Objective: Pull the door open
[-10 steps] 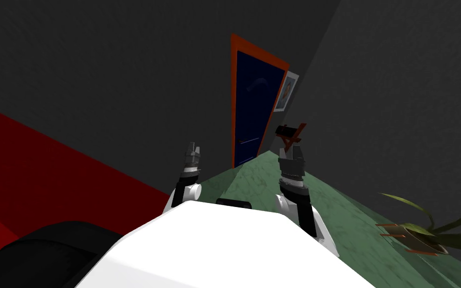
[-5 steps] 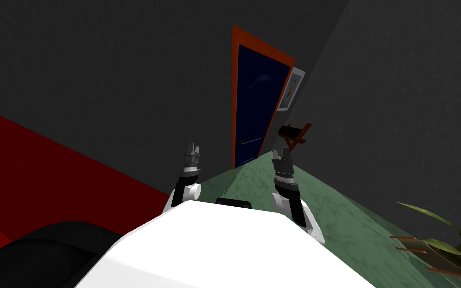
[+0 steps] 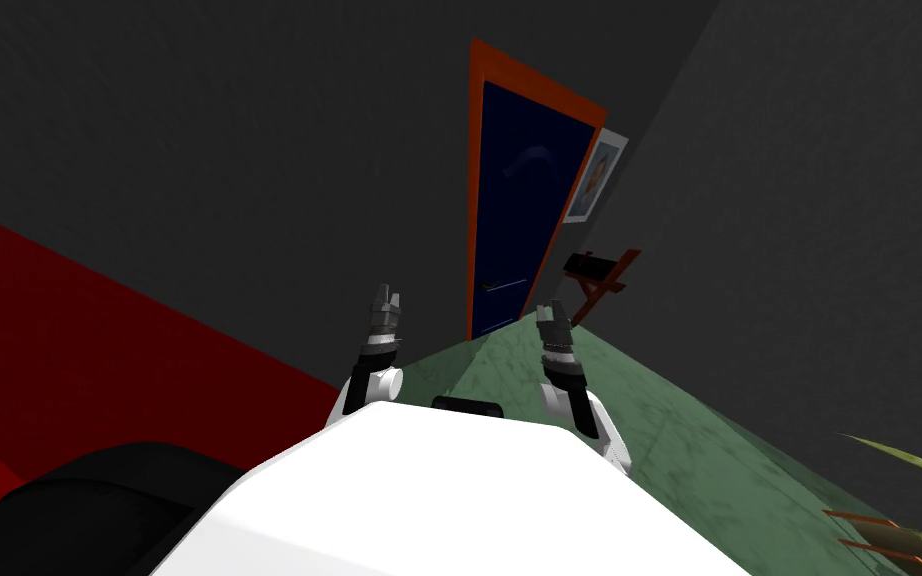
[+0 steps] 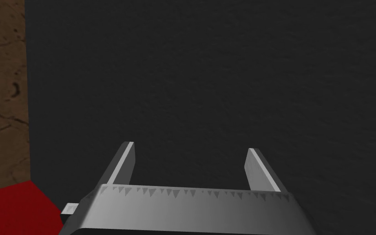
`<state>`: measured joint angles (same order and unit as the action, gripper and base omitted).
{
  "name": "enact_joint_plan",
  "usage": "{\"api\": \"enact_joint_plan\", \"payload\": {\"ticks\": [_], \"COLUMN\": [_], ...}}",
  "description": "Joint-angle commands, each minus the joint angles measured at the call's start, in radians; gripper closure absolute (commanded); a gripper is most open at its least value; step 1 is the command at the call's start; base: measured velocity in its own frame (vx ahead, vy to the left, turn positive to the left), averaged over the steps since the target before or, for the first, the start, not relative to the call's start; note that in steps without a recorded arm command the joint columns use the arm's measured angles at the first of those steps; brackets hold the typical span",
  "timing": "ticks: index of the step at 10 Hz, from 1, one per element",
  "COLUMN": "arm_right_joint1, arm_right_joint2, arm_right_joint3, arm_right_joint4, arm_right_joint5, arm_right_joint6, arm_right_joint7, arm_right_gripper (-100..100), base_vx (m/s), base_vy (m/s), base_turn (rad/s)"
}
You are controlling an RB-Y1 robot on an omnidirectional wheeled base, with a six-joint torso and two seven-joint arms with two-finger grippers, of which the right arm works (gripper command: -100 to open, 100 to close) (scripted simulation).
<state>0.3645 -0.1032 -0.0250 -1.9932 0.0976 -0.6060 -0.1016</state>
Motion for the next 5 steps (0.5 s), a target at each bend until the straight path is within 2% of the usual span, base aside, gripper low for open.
{"api": "enact_joint_plan", "payload": {"ticks": [1,3,4,5], "arm_right_joint1": [-0.012,-0.050,-0.050,-0.070], "arm_right_joint2": [-0.002,-0.019,-0.019,-0.028], "arm_right_joint3": [0.004,0.011,0.011,0.015], "arm_right_joint4": [0.032,0.104,0.124,0.162], "arm_right_joint5": [0.003,0.008,0.008,0.010], "arm_right_joint6": [-0.005,-0.019,-0.019,-0.025], "arm_right_joint7": [-0.002,-0.022,-0.022,-0.032], "arm_right_gripper": [-100,-100,-100,-100], "base_vx": [0.040,0.066,0.053,0.049], "base_vy": [-0.011,-0.018,-0.025,-0.023], "base_turn": [0.028,0.085,0.032,0.057]}}
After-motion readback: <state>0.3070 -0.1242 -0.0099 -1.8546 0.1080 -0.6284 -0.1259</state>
